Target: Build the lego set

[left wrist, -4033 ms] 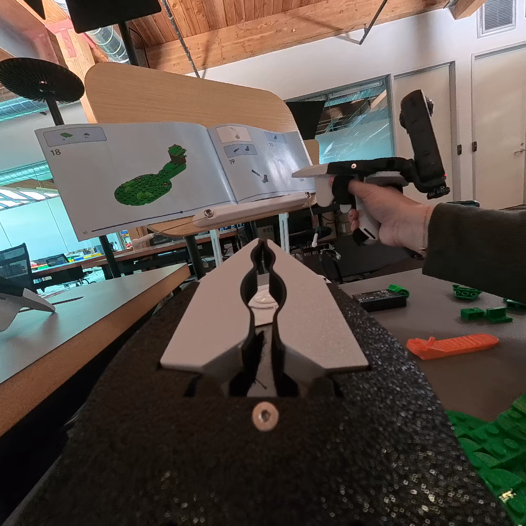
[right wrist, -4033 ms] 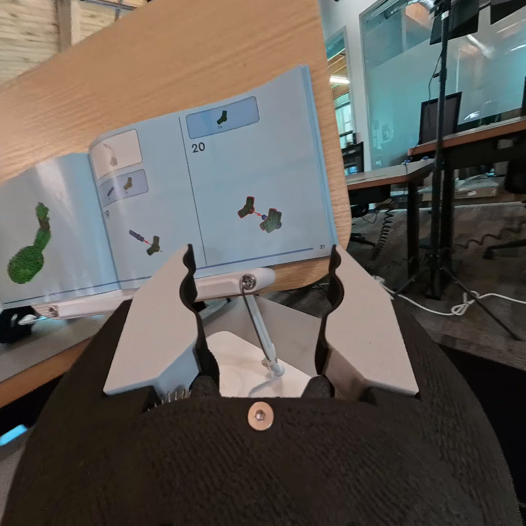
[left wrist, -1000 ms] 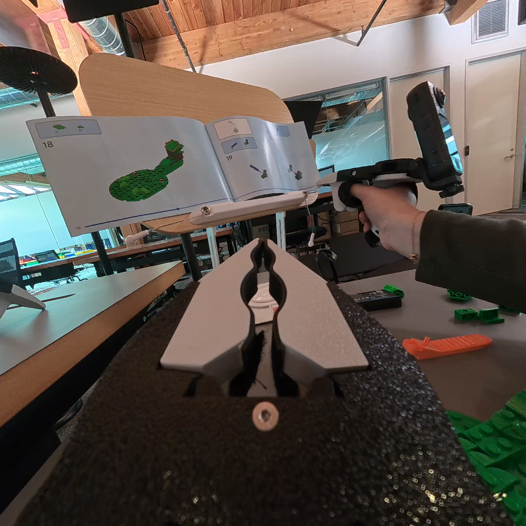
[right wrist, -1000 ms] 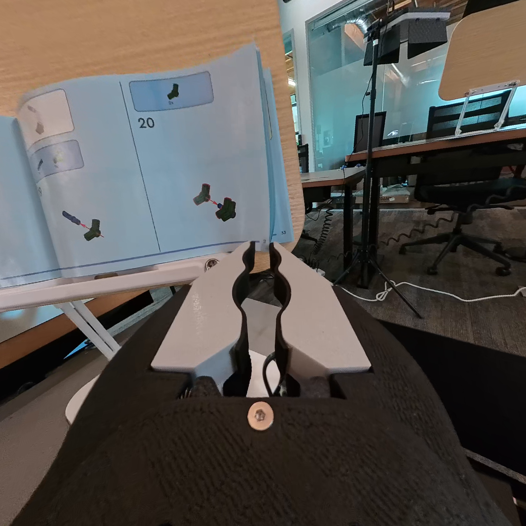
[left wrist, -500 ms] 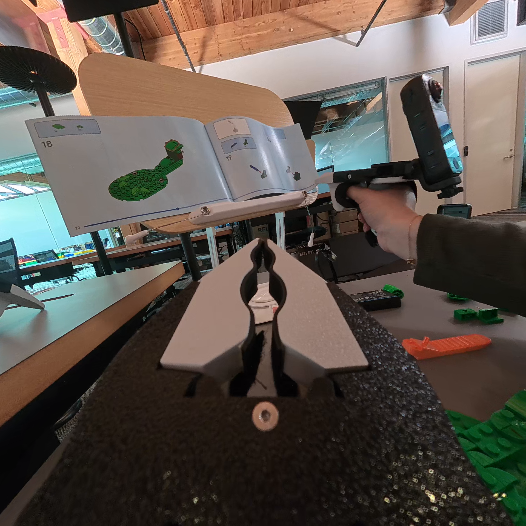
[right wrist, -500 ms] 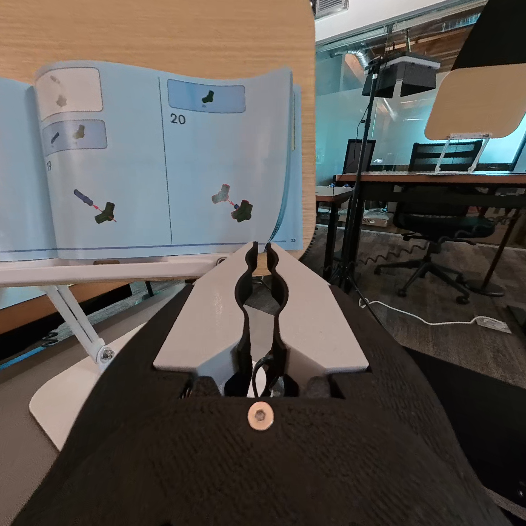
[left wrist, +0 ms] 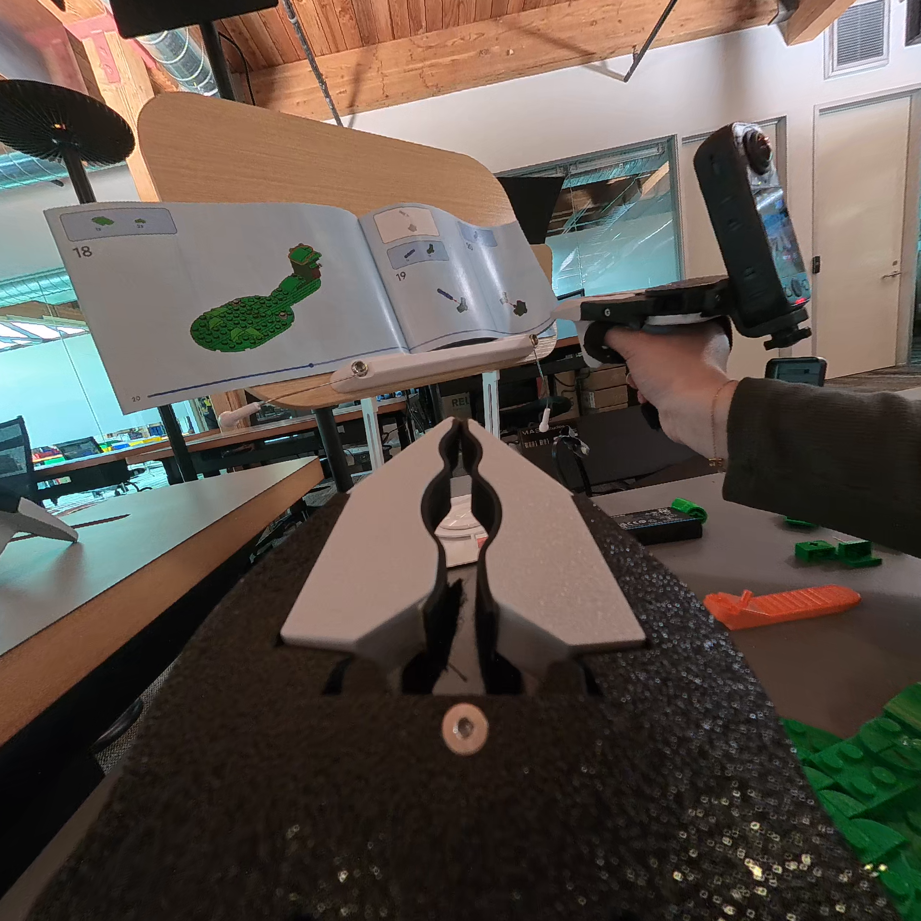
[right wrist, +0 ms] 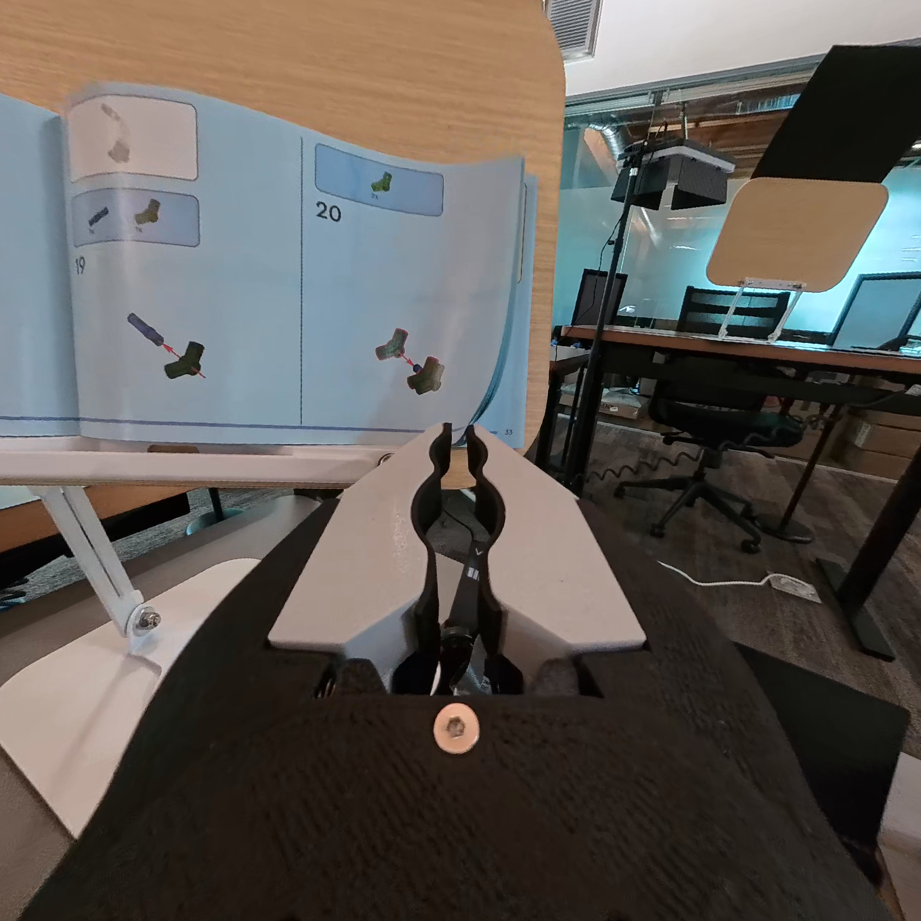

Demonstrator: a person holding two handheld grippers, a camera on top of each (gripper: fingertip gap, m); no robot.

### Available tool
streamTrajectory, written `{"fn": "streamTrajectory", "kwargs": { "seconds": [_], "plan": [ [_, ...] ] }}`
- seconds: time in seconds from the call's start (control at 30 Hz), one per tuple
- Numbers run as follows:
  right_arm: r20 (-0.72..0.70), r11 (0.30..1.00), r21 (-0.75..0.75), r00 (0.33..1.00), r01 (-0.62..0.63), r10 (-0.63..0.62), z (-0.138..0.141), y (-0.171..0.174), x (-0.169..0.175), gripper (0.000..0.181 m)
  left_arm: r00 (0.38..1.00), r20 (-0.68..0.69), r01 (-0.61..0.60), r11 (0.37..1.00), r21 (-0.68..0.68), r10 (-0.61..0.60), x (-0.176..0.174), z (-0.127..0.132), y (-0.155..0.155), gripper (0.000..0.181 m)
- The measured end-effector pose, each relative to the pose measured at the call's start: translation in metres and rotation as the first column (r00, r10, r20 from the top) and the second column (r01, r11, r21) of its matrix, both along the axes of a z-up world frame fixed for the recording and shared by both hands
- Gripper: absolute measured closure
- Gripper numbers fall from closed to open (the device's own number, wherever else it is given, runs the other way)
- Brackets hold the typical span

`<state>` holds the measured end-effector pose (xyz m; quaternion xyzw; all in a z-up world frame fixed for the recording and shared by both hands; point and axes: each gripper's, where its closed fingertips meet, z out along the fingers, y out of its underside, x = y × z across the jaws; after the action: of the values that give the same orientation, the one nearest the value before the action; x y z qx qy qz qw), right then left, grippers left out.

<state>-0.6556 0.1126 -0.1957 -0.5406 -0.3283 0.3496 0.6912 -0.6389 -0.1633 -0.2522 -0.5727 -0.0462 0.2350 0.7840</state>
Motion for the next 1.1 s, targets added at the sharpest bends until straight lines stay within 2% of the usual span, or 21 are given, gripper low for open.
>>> {"fn": "streamTrajectory", "kwargs": {
  "seconds": [1.1],
  "plan": [
    [0.016,0.998,-0.036,0.998,0.060,-0.060,-0.008,0.016,0.008,0.177,1.000,0.004,0.002,1.000,0.004,-0.002,0.000,0.000,0.000,0.181]
  ]
}}
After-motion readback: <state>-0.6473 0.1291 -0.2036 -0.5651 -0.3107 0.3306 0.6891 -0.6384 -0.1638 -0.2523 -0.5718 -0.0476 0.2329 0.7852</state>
